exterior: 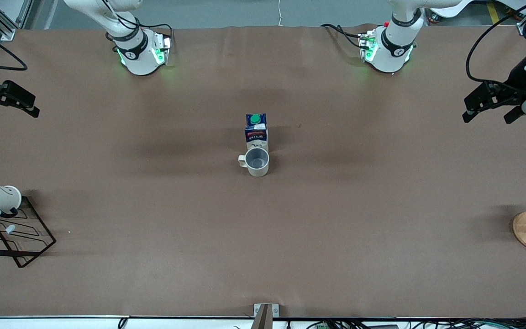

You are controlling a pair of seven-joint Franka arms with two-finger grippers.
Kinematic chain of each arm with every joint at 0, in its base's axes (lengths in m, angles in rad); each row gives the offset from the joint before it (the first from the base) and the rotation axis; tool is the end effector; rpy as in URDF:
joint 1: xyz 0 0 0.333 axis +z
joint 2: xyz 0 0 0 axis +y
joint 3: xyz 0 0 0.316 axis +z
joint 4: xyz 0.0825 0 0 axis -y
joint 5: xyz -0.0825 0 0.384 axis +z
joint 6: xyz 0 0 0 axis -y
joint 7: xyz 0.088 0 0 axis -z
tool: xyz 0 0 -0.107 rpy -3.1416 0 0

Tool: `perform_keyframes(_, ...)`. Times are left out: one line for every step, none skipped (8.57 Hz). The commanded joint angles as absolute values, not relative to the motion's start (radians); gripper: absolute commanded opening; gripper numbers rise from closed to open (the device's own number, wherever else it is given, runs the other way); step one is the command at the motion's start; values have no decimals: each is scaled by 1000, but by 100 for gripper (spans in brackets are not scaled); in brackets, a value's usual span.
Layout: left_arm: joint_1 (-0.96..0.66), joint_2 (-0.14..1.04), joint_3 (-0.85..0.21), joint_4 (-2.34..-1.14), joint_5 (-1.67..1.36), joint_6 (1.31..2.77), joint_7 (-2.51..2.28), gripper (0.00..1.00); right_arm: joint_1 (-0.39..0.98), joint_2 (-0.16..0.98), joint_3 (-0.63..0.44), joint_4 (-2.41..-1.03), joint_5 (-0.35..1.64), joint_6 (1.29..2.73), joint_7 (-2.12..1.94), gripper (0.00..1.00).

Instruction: Place milk next to cup

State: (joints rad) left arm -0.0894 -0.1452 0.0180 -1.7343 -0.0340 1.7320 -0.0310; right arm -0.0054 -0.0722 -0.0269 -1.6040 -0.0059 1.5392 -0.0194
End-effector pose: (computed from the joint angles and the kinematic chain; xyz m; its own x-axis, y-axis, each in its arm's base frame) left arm 0.5222 -0.0398 0.6397 0.9894 -0.0341 0.1411 -0.0402 -0.9984 0.0410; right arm 0.5285 -0.0183 0.6452 0.9999 -0.0130 0.0073 -0.0131 -0.9999 0.0041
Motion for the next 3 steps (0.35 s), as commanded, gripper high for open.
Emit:
perform_keyframes(-94,-161,20,-1738,-40,1677,-5,100,-6,-75,-26,-1595,-11,1528,-18,99)
perform_keyframes(-92,-161,21,-1711,-37,1631,-5,100,-9,-75,-26,-1594,-11,1525,-17,100)
perform_keyframes(-92,-160,20,-1707,-35,1628,-23,100,-11,-75,-28,-1594,-11,1523,-17,100)
